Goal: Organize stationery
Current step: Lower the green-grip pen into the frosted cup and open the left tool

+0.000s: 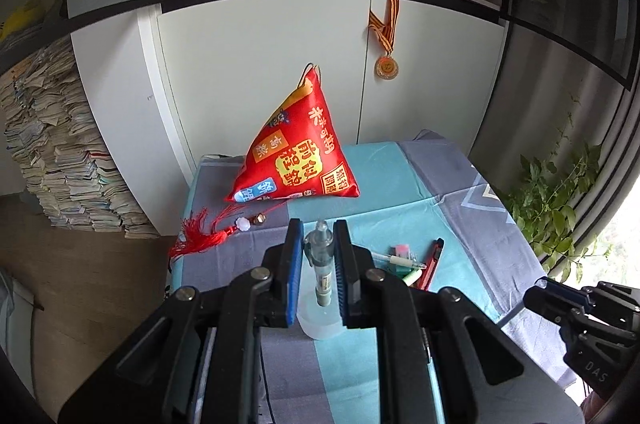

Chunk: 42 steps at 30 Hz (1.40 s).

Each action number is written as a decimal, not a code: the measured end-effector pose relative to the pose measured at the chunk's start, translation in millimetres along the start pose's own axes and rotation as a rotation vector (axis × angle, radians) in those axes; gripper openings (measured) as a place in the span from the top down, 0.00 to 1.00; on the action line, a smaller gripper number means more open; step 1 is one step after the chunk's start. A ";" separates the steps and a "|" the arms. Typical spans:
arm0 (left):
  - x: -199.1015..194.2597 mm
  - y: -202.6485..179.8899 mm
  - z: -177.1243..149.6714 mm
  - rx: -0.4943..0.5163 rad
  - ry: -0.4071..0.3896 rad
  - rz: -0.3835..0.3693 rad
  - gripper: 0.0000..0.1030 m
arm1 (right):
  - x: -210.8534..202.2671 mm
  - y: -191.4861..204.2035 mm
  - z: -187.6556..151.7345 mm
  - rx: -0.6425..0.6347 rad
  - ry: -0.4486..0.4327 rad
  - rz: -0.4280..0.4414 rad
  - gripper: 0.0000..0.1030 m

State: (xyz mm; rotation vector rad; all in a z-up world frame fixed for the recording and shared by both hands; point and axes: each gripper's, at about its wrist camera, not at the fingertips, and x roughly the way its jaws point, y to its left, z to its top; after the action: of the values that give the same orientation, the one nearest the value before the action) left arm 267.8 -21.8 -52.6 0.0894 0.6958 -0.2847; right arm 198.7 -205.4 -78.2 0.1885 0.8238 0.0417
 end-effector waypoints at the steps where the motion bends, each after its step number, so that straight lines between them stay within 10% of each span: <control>1: 3.9 1.5 -1.5 -0.001 0.012 -0.003 0.87 | -0.3 2.8 2.3 -0.005 -0.004 0.004 0.87; 31: 47.8 12.1 -38.2 -0.024 0.168 -0.056 0.87 | -0.8 61.4 45.7 -0.093 -0.075 0.081 0.87; 42: 4.3 39.1 -41.5 -0.109 0.073 -0.061 0.76 | -4.6 77.9 64.8 -0.111 -0.130 0.112 0.87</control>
State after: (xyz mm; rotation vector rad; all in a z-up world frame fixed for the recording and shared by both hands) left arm 256.5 22.0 -87.7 -0.0259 0.7859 -0.3030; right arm 245.9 -139.1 -17.5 0.1310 0.6785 0.1784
